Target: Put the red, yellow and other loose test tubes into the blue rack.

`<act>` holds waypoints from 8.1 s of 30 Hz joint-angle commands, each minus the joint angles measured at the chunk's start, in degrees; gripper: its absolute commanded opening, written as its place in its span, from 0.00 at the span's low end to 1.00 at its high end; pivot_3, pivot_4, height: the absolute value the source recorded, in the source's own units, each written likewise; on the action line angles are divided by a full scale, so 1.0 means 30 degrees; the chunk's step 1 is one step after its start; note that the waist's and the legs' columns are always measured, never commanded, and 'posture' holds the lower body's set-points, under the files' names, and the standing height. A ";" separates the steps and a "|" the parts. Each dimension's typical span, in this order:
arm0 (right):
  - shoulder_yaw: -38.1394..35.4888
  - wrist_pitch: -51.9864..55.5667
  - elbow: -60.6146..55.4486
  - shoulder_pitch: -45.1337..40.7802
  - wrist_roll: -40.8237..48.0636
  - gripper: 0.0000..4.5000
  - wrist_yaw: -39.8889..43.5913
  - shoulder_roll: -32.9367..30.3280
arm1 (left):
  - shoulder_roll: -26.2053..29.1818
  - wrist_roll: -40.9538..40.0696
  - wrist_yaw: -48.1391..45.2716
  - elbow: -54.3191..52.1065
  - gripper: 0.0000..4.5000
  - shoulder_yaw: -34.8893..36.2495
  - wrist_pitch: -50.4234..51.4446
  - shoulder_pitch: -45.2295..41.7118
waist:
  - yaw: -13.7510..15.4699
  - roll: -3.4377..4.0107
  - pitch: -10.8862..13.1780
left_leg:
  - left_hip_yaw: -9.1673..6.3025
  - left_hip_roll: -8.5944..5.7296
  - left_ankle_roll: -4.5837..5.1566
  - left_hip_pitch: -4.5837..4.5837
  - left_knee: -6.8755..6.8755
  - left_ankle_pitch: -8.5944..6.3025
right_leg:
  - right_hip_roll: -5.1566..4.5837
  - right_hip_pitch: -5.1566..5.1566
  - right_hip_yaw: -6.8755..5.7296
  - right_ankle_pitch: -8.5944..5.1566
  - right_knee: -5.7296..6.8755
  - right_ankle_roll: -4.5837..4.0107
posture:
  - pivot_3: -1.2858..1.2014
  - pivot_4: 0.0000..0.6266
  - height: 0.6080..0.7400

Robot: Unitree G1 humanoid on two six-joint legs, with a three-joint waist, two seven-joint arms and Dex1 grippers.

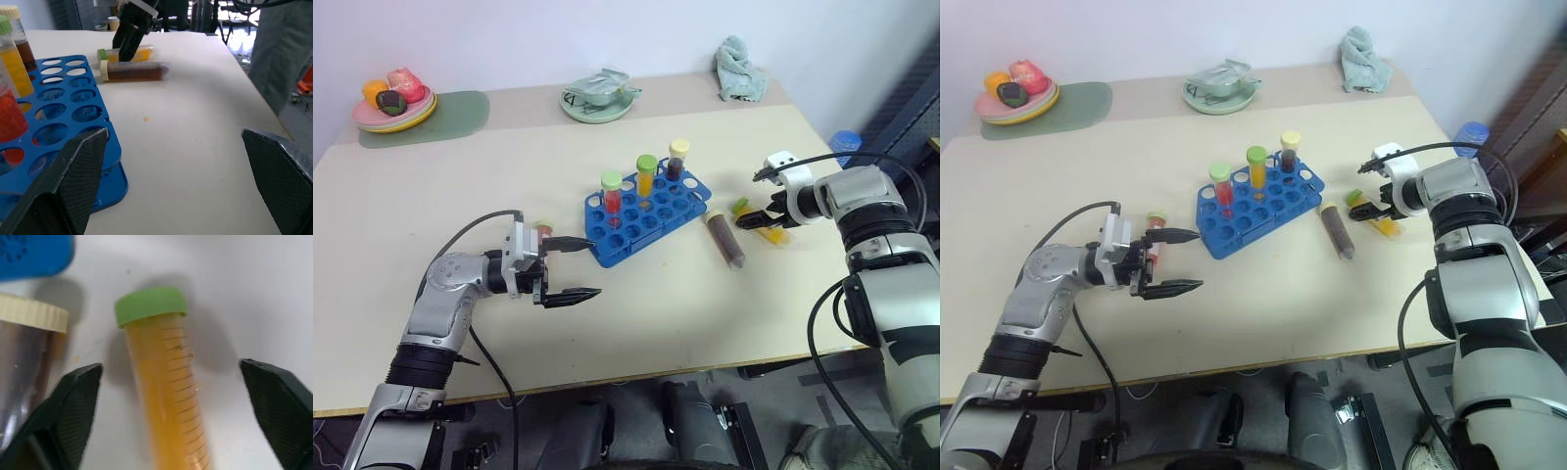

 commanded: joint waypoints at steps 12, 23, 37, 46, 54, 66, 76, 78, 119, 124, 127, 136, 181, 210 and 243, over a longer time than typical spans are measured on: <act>-0.1758 1.2105 -1.2857 0.1083 0.5545 0.99 -0.0749 0.0818 | -0.0056 -0.0173 0.0533 -0.1145 1.00 0.0239 0.0855 -0.0291 | 0.0090 -0.0022 -0.0013 | 0.0006 0.0003 -0.0002 -0.0004 -0.0001 0.0001 | -0.0011 -0.0007 -0.0005 0.0008 0.0006 -0.0012 | 0.52 0.24 1.00; -0.1103 1.0946 -1.2404 0.2343 0.6485 0.99 -0.2663 0.0665 | 0.0300 -0.0572 0.1628 -0.3244 1.00 0.0584 0.2466 0.0252 | -0.0038 -0.0021 -0.0011 | 0.0022 -0.0017 0.0008 0.0000 0.0004 0.0000 | -0.0043 -0.0011 -0.0024 0.0009 0.0016 -0.0011 | 0.52 0.24 1.00; 0.1147 0.7160 -0.9553 0.3174 0.5393 0.99 -0.3654 0.1134 | 0.0570 -0.0727 0.2086 -0.4045 1.00 0.0852 0.3385 0.0207 | -0.0033 -0.0067 -0.0043 | 0.0024 -0.0013 0.0006 0.0049 0.0005 0.0001 | -0.0038 0.0045 -0.0029 0.0013 0.0008 -0.0016 | 0.52 0.24 1.00; 0.2846 0.4614 -0.8498 0.3841 0.3892 0.39 -0.3168 0.1120 | 0.0722 -0.0796 0.2292 -0.4510 1.00 0.1104 0.3633 0.0632 | -0.0084 -0.0070 -0.0048 | 0.0030 -0.0007 0.0006 0.0047 0.0006 0.0002 | -0.0035 0.0037 -0.0036 0.0014 0.0008 -0.0018 | 0.52 0.24 1.00; 0.2417 0.4304 -0.9762 0.4016 0.3781 0.18 -0.2897 0.1141 | 0.0926 -0.0970 0.2528 -0.5046 1.00 0.1249 0.4073 0.0883 | -0.0099 -0.0089 -0.0059 | 0.0032 0.0000 0.0005 0.0081 0.0006 0.0002 | -0.0028 0.0069 -0.0035 0.0017 0.0004 -0.0022 | 0.52 0.24 1.00; -0.6945 0.1670 -2.1110 0.8086 1.0528 0.18 -0.3975 0.5011 | 0.1113 -0.1271 0.3329 -0.5323 1.00 0.1981 0.4569 0.1443 | 0.0081 -0.0087 -0.0056 | 0.0023 0.0003 0.0005 0.0026 0.0001 0.0001 | -0.0028 0.0024 -0.0045 0.0018 0.0000 -0.0022 | 0.52 0.24 1.00; -0.7104 -0.8936 -1.8514 0.9510 0.8749 0.18 -0.6785 0.8708 | 0.1183 -0.1279 0.3509 -0.4963 1.00 0.2339 0.4532 0.1289 | -0.0083 -0.0082 -0.0053 | 0.0021 0.0001 -0.0002 0.0047 0.0000 0.0006 | -0.0026 0.0028 -0.0061 0.0018 0.0018 -0.0023 | 0.52 0.24 1.00; -0.7058 -1.1061 -1.7058 0.9393 0.8296 0.18 -0.7128 0.9239 | 0.1192 -0.1271 0.3539 -0.4978 1.00 0.2373 0.4544 0.1292 | -0.0087 -0.0080 -0.0053 | 0.0023 0.0001 -0.0004 0.0052 -0.0001 0.0007 | -0.0023 0.0031 -0.0060 0.0018 0.0016 -0.0023 | 0.52 0.24 1.00; -0.9572 -2.8208 0.4496 0.3763 0.7623 0.18 -0.7742 1.1531 | -0.0042 -0.1473 0.8858 -0.9203 1.00 0.2529 0.5655 0.2435 | -0.0596 -0.0056 -0.0040 | 0.0020 0.0036 -0.0039 0.0079 -0.0012 0.0027 | 0.0069 0.0041 -0.0023 0.0037 0.0020 -0.0057 | 0.52 0.24 1.00; -0.9682 -2.8264 0.5163 0.3562 0.7394 0.18 -0.7899 1.1300 | 0.0067 -0.1539 0.8956 -0.9437 1.00 0.2579 0.5805 0.2488 | -0.0595 -0.0056 -0.0040 | 0.0020 0.0038 -0.0040 0.0083 -0.0012 0.0027 | 0.0073 0.0044 -0.0023 0.0037 0.0020 -0.0057 | 0.52 0.24 1.00; -0.9770 -2.8261 0.5395 0.3436 0.7303 0.18 -0.7983 1.1201 | 0.0079 -0.1514 0.9045 -0.9574 1.00 0.2563 0.5852 0.2534 | -0.0592 -0.0056 -0.0040 | 0.0019 0.0037 -0.0040 0.0088 -0.0012 0.0027 | 0.0072 0.0050 -0.0023 0.0037 0.0020 -0.0058 | 0.52 0.24 1.00; -0.9833 -2.8110 0.5970 0.3060 0.7000 0.18 -0.8284 1.1069 | 0.0153 -0.1537 0.9296 -0.9793 1.00 0.2638 0.6018 0.2484 | -0.0592 -0.0056 -0.0040 | 0.0019 0.0037 -0.0040 0.0099 -0.0012 0.0027 | 0.0073 0.0061 -0.0021 0.0037 0.0020 -0.0058 | 0.52 0.24 1.00; -0.9515 -3.1038 0.6391 0.5120 0.4663 0.48 -1.0562 1.1823 | 0.0516 -0.1924 0.9778 -1.0374 1.00 0.3061 0.6325 0.2728 | -0.0558 -0.0061 -0.0045 | 0.0008 0.0037 -0.0038 0.0150 -0.0029 0.0026 | 0.0079 0.0109 -0.0021 0.0036 0.0011 -0.0059 | 0.52 0.24 1.00; -0.4951 -0.5301 -0.6506 0.4653 0.4771 0.80 -0.3693 -0.2462 | -0.2313 -0.0881 0.5190 -0.4863 1.00 -0.0621 0.3953 -0.0479 | -0.0036 -0.0024 -0.0015 | 0.0081 0.0048 0.0005 0.0187 -0.0030 0.0002 | 0.0036 0.0161 0.0001 0.0034 -0.0046 -0.0059 | 0.52 0.24 1.00; -0.2907 -1.3592 0.7902 0.0437 -0.1660 0.42 -0.5676 -0.0473 | -0.1481 -0.1244 0.7312 -0.8221 1.00 0.0936 0.5038 0.2369 | -0.0073 -0.0022 -0.0013 | 0.0099 0.0049 0.0004 0.0174 -0.0032 0.0001 | 0.0035 0.0139 0.0013 0.0036 -0.0041 -0.0057 | 0.52 0.24 1.00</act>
